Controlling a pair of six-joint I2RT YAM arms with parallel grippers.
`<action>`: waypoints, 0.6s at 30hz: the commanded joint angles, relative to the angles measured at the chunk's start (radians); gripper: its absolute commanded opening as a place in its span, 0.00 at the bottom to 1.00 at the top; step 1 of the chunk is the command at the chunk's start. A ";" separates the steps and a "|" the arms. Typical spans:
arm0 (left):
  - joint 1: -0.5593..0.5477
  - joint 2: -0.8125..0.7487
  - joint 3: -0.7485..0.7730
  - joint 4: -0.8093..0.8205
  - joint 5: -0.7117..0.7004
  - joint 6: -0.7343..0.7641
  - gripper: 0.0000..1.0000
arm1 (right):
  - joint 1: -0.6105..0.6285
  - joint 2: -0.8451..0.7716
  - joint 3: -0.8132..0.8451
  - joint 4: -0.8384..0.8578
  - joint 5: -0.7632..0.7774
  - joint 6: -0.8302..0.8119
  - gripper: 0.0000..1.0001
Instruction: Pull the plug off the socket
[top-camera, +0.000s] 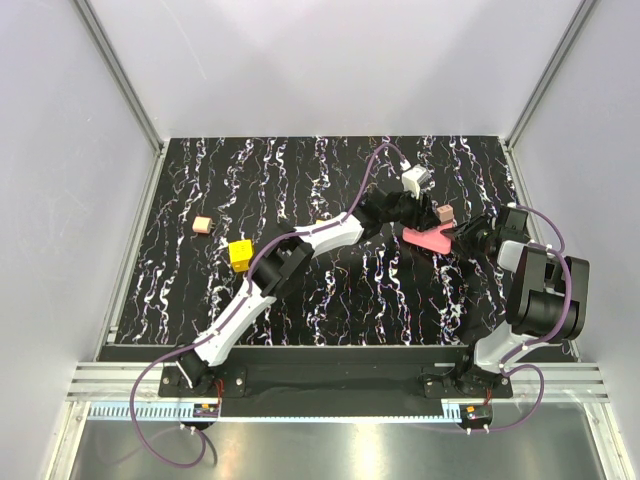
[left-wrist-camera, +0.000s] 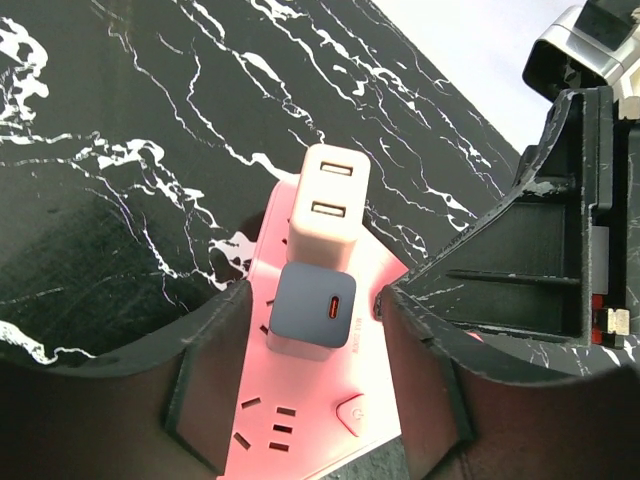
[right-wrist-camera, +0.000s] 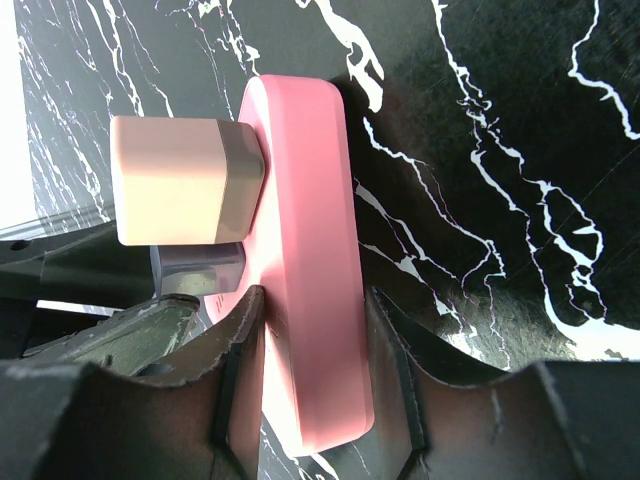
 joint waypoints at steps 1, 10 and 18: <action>-0.003 -0.025 0.011 0.008 0.003 -0.003 0.58 | 0.016 0.037 -0.045 -0.165 0.116 -0.074 0.00; -0.003 -0.011 0.024 0.016 0.017 -0.017 0.50 | 0.016 0.037 -0.047 -0.165 0.115 -0.074 0.00; -0.003 -0.020 0.008 0.051 0.037 -0.017 0.22 | 0.016 0.035 -0.048 -0.165 0.118 -0.075 0.00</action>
